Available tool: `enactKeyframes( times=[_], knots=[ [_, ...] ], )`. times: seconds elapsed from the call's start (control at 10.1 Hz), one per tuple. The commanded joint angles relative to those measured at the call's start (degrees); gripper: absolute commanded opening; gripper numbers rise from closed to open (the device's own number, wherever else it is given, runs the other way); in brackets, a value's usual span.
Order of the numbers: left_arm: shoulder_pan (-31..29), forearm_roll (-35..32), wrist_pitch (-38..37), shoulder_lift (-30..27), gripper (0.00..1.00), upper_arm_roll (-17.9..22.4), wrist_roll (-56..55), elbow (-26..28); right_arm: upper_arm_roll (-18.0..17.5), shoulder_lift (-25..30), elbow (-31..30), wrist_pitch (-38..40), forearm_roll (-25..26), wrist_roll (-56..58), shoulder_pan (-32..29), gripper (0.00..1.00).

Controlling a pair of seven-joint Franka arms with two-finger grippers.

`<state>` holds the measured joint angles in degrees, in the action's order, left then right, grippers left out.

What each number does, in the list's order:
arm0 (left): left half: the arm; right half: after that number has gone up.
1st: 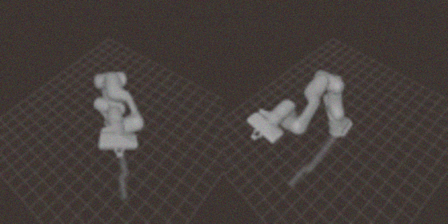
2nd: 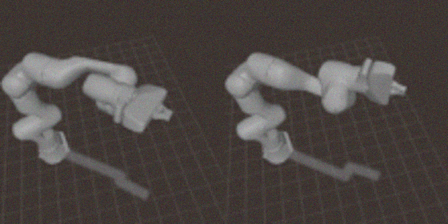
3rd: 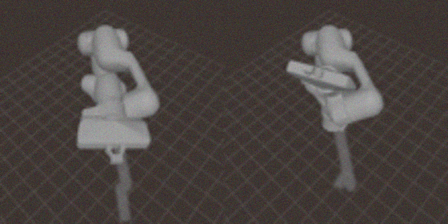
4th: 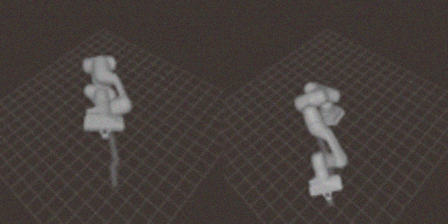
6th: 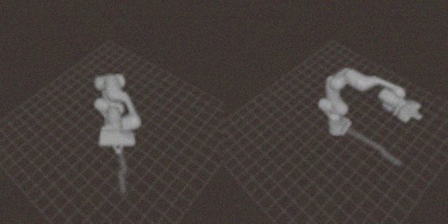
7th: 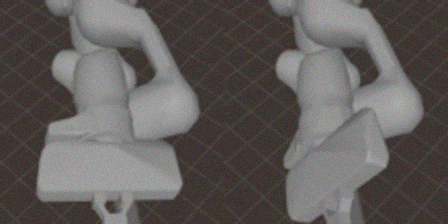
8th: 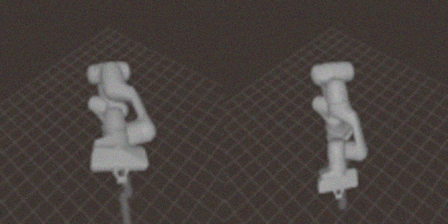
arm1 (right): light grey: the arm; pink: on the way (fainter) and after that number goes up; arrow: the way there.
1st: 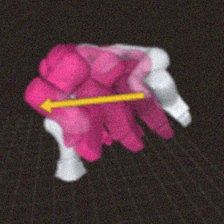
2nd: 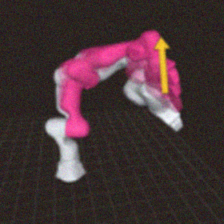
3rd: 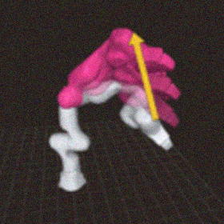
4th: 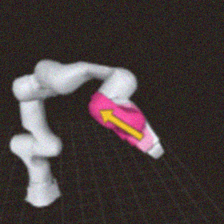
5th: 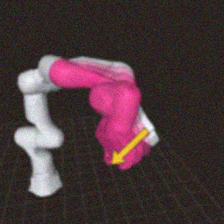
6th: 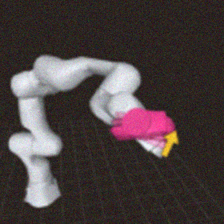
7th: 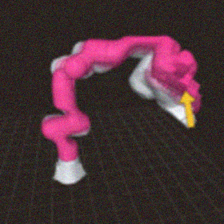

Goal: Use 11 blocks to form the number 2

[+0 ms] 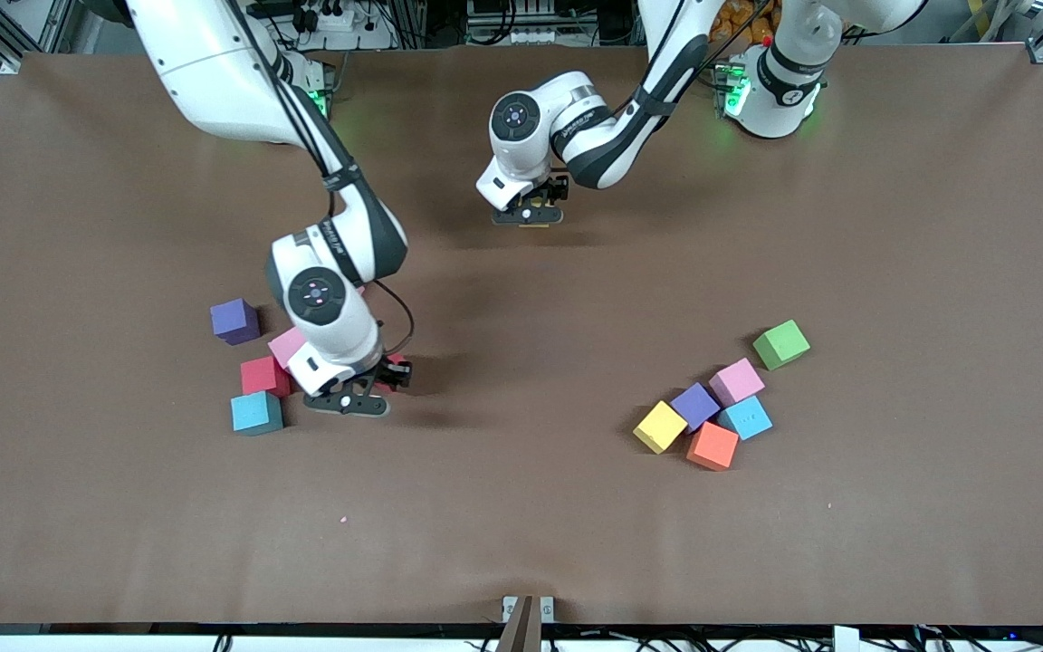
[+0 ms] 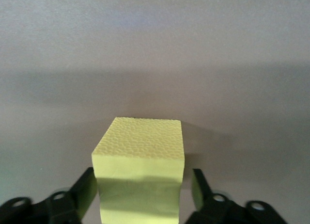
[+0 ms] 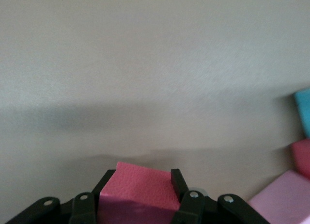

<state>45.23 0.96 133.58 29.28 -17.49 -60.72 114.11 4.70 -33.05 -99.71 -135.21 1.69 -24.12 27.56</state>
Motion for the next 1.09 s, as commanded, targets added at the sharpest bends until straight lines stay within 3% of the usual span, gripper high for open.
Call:
enactKeyframes(
  times=[0.0, 0.2, 0.49, 0.69, 0.99],
  knots=[
    [0.65, -4.18, -2.97, -3.95, 1.0, 1.06, -2.12, -0.21, -0.65, 4.21, -1.45, 2.92, 0.59, 15.87, -2.06, 0.34],
    [-0.05, -4.65, -4.81, -6.5, 1.0, 3.15, -2.03, -0.21, -0.65, 5.45, -1.45, 3.99, 0.59, 22.25, -2.07, 0.34],
    [-7.06, -4.56, -5.61, -10.55, 1.0, 6.05, -2.29, -1.34, -1.35, 7.03, -4.85, 3.29, 0.68, 35.15, -1.81, 0.34],
    [-8.66, -4.65, -5.61, -10.03, 1.0, 12.36, -1.34, -6.07, -5.9, 11.49, -11.52, 3.2, 1.29, 39.22, -2.32, 0.34],
    [-13.05, -4.82, -5.44, -8.62, 1.0, 15.45, 15.66, -12.76, -12.67, 16.87, -16.91, 3.28, 2.17, 45.28, -2.6, 0.34]
  ],
)
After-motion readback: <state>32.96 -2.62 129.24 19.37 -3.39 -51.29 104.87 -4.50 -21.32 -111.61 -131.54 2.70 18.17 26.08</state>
